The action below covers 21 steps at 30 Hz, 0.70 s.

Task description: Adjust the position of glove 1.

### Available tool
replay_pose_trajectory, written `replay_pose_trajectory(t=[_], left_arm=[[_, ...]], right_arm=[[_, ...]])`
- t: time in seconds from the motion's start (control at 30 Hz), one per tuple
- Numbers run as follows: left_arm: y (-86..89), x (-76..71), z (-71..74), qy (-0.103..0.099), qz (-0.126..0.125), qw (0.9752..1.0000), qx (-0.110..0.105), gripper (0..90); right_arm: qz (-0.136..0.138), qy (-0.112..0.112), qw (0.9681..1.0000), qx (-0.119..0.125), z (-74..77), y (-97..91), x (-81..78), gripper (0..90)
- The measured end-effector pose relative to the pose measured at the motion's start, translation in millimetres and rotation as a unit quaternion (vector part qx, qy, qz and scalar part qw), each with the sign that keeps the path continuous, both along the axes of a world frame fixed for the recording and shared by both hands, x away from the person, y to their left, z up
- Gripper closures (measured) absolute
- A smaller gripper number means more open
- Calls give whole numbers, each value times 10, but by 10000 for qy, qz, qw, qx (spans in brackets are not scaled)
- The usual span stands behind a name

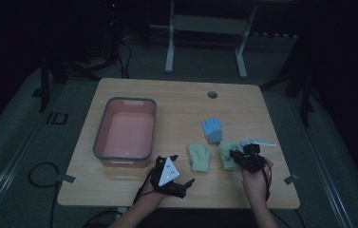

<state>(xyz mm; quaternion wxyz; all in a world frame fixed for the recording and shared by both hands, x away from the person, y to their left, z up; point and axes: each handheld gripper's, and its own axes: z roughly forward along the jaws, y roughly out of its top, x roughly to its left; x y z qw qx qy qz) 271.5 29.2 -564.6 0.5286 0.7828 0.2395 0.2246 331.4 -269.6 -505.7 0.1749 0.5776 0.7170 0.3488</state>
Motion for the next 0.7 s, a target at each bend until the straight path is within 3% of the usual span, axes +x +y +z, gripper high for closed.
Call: replay_pose_trajectory(t=[0.27,0.43,0.57,0.7], left_arm=[[-1,-6,-6,2,-8,10000,15,24],[6,-4,2,-14,-7,10000,13,25],[17,-4,11,-29,-5,10000,1,25],[32,0,17,-44,31,10000,-9,25]], right_arm=[[-376,69,9993,52,-273,37,30,796],[-406,160,9990,-2,-427,39,56,751],[-321,157,9993,-116,-389,33,66,695],[-60,-36,9993,-356,-190,-6,73,681]])
